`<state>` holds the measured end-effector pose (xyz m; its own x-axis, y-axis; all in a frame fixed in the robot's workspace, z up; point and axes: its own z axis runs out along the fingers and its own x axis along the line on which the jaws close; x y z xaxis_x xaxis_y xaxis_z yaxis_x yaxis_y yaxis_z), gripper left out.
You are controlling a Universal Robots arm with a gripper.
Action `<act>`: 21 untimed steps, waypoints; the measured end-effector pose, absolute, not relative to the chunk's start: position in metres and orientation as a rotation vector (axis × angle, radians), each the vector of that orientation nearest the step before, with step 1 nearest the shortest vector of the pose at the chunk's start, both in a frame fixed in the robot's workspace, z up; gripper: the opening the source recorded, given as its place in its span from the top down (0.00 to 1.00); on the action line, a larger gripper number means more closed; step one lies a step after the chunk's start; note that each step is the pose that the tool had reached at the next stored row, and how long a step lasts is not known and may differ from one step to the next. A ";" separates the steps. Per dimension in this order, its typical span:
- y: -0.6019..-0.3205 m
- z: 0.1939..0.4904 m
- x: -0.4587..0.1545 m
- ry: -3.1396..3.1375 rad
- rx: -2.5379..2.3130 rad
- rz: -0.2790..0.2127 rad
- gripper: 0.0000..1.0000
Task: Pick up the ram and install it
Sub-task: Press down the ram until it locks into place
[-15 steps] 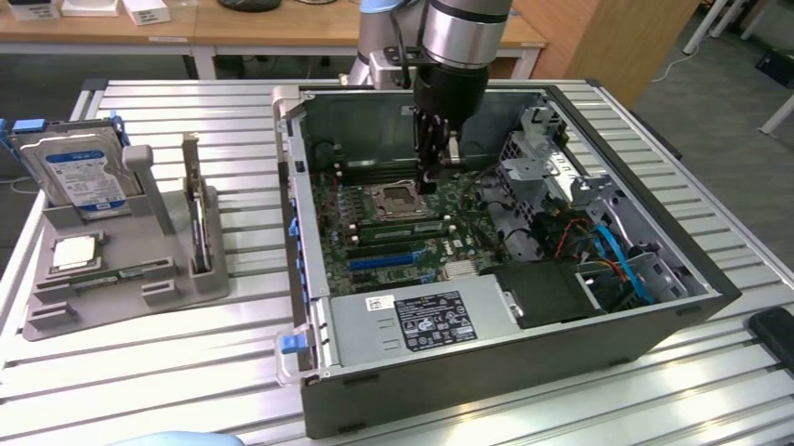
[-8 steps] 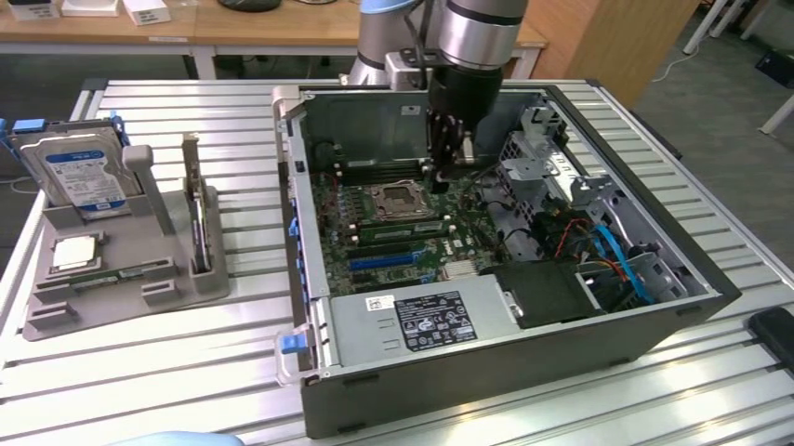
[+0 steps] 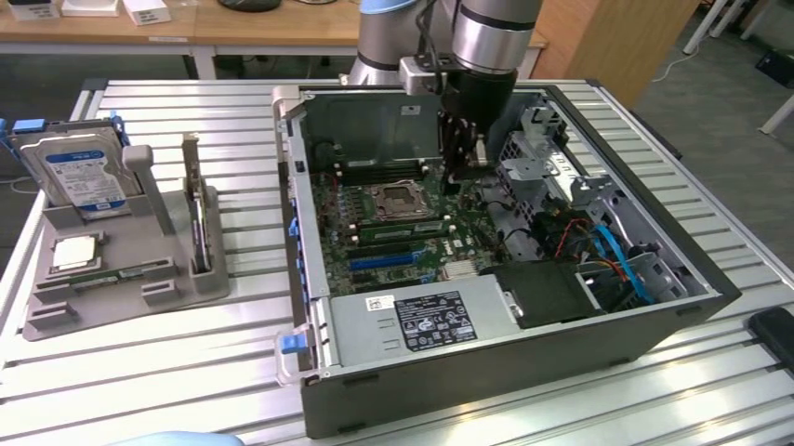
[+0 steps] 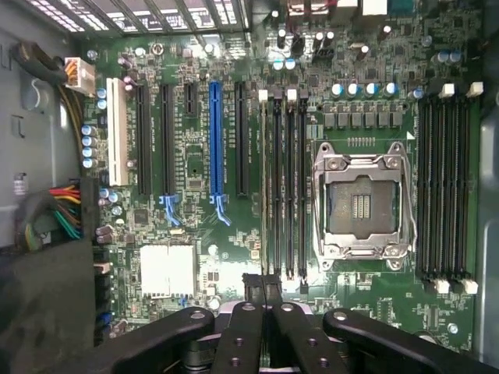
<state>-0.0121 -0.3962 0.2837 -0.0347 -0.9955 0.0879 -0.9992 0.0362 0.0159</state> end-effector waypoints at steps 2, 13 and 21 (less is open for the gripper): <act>-0.396 0.281 -0.012 -2.207 2.130 0.078 0.90; -0.396 0.263 -0.008 -2.211 2.135 0.090 0.90; -0.396 0.239 -0.006 -2.219 2.145 0.112 0.90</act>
<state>-0.0059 -0.3962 0.2390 -0.0347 -0.9955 0.0885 -0.9993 0.0335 -0.0150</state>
